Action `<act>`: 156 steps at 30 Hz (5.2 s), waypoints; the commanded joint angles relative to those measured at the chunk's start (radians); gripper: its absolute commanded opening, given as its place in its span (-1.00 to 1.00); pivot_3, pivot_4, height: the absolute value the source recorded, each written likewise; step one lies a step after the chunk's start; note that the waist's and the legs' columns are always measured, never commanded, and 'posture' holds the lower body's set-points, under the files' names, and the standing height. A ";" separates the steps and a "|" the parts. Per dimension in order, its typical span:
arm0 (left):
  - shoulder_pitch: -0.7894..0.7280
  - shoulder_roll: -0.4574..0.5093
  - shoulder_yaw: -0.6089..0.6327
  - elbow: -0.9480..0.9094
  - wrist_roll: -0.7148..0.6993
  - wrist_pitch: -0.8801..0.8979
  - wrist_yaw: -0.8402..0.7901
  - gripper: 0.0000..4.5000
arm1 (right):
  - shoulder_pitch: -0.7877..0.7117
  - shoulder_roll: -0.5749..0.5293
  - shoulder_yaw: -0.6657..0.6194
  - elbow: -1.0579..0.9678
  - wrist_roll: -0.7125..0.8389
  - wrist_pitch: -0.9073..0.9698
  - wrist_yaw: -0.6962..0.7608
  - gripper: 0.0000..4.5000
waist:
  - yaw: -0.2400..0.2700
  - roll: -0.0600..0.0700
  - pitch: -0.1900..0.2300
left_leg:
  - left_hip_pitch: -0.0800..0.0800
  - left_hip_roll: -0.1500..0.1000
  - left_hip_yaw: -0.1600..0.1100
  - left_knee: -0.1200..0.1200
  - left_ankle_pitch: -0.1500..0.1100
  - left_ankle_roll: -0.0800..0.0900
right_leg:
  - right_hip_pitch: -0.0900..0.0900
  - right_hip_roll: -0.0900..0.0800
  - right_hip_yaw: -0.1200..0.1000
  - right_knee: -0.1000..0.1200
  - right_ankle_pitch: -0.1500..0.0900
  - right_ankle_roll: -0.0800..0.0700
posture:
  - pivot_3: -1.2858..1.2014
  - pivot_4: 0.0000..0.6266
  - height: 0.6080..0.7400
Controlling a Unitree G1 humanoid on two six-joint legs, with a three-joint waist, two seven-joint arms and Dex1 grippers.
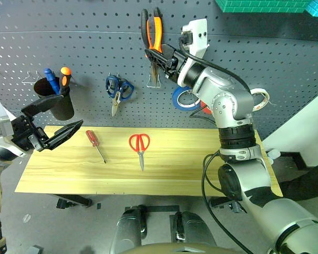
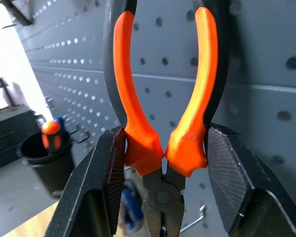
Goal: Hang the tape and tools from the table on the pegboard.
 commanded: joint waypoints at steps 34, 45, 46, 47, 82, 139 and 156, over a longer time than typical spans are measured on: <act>-0.003 -0.060 -0.072 0.013 0.048 -0.038 0.004 1.00 | -0.038 0.207 0.078 0.319 -0.280 -0.534 -0.282 -0.08 | -0.036 -0.001 -0.010 | 0.006 0.006 0.003 0.000 0.004 -0.007 | 0.002 0.006 0.000 0.004 0.004 -0.010 | 0.14 -0.73 1.00; 0.026 -0.068 -0.074 0.010 0.051 -0.055 0.008 1.00 | -0.060 0.213 0.083 0.400 -0.315 -0.553 -0.329 -0.08 | -0.034 -0.001 -0.010 | 0.010 0.020 0.020 -0.005 0.005 -0.008 | 0.002 0.005 0.000 0.004 0.005 -0.015 | 0.14 -0.73 1.00; 0.023 -0.067 -0.076 0.013 0.052 -0.057 0.008 1.00 | -0.057 0.213 0.087 0.423 -0.325 -0.555 -0.338 -0.08 | -0.034 -0.001 -0.010 | 0.010 0.020 0.021 -0.005 0.005 -0.009 | 0.002 0.005 0.000 0.004 0.005 -0.015 | 0.14 -0.73 1.00; 0.021 -0.066 -0.078 0.016 0.054 -0.059 0.008 1.00 | -0.053 0.213 0.091 0.438 -0.333 -0.553 -0.346 -0.08 | -0.034 -0.003 -0.011 | 0.011 0.020 0.021 -0.007 0.006 -0.009 | 0.002 0.005 0.000 0.004 0.005 -0.016 | 0.14 -0.73 1.00; 0.039 -0.139 -0.107 0.028 0.145 -0.065 0.154 1.00 | 0.116 -0.098 -0.007 -0.250 0.189 0.133 0.188 0.99 | -0.054 -0.008 -0.015 | 0.013 0.032 0.042 -0.029 0.022 -0.013 | -0.010 0.000 0.000 0.000 0.011 -0.026 | 0.13 -0.70 1.00; -0.408 -0.920 -0.351 0.203 0.622 0.898 1.439 1.00 | 0.208 -0.497 0.302 0.346 -0.282 -0.518 0.968 0.99 | -0.027 -0.012 0.103 | 0.012 0.020 -0.001 -0.011 0.020 -0.009 | 0.002 0.007 -0.003 -0.004 0.012 -0.026 | 0.06 0.05 1.00; -0.528 -0.980 -0.313 0.368 0.677 0.925 1.576 1.00 | 0.246 -0.490 0.300 0.329 -0.310 -0.523 0.950 0.99 | -0.029 -0.010 0.185 | 0.011 0.019 -0.002 -0.011 0.022 -0.006 | 0.002 0.006 -0.003 -0.004 0.011 -0.020 | 0.04 0.28 1.00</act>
